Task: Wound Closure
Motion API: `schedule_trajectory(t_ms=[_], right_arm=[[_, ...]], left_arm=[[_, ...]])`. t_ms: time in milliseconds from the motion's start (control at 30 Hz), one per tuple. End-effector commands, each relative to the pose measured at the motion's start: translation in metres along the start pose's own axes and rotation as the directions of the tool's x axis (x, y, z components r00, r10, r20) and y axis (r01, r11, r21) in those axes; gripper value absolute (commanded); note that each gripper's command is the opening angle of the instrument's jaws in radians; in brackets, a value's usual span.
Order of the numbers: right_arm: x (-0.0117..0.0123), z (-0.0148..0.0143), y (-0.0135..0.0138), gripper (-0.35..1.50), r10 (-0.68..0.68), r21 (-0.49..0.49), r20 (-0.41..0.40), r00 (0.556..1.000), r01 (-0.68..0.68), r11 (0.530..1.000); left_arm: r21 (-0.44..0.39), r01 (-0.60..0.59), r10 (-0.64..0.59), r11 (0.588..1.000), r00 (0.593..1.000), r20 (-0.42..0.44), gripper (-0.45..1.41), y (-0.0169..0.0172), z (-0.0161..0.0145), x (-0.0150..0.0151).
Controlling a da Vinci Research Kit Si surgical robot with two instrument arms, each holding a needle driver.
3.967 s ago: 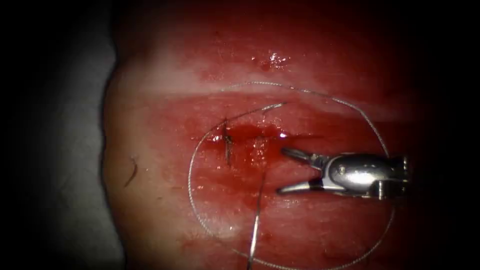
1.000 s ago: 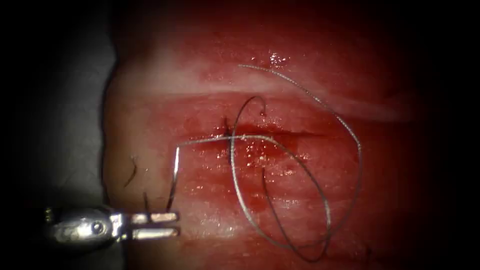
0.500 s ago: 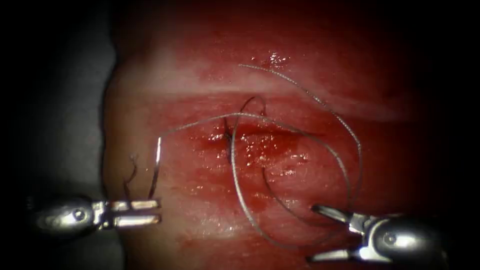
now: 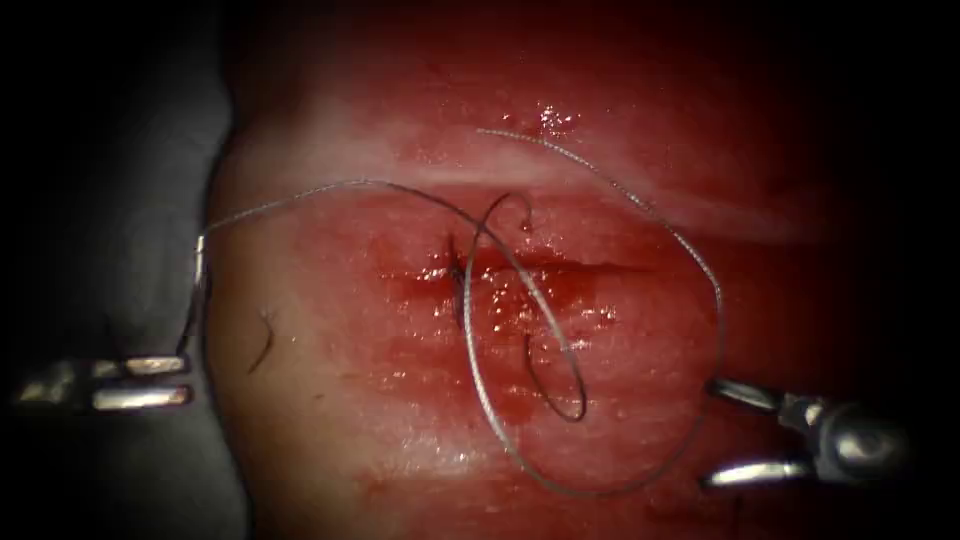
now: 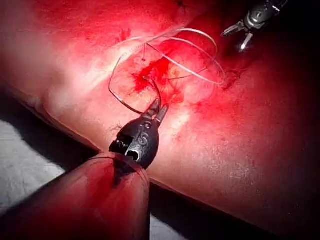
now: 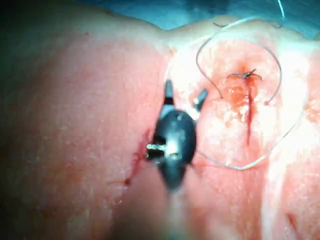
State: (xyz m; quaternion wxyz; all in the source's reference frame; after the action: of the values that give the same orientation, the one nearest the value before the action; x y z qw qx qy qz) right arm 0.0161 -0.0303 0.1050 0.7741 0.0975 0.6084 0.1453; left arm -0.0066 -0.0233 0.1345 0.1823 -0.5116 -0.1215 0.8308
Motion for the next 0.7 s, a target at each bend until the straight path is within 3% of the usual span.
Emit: schedule_trajectory(t_ms=[33, 200, 467, 700], right_arm=[[-0.0017, 0.0016, 0.0003, 0.49, 0.001, -0.013, 0.007, 1.0, -0.001, 1.0], [-0.0047, 0.0046, 0.0022, 0.51, -0.02, -0.047, 0.012, 1.0, 0.02, 0.999], [-0.0104, 0.009, 0.0034, 0.79, -0.125, -0.096, 0.019, 0.992, 0.126, 0.987], [-0.0107, 0.0126, 0.0031, 0.94, -0.17, -0.12, 0.027, 0.985, 0.172, 0.978]], left_arm=[[-0.008, 0.005, -0.005, 1.0, 1.0, -0.01, -0.45, 0.001, 0.0005, -0.0005], [-0.028, 0.001, -0.002, 1.0, 0.999, -0.042, -0.45, 0.0018, 0.0009, 0.0005], [-0.039, 0.0, -0.002, 0.999, 0.999, -0.052, -0.45, 0.0021, 0.0021, 0.0008], [-0.041, -0.003, 0.001, 0.999, 0.998, -0.058, -0.45, 0.0022, 0.0034, 0.0006]])
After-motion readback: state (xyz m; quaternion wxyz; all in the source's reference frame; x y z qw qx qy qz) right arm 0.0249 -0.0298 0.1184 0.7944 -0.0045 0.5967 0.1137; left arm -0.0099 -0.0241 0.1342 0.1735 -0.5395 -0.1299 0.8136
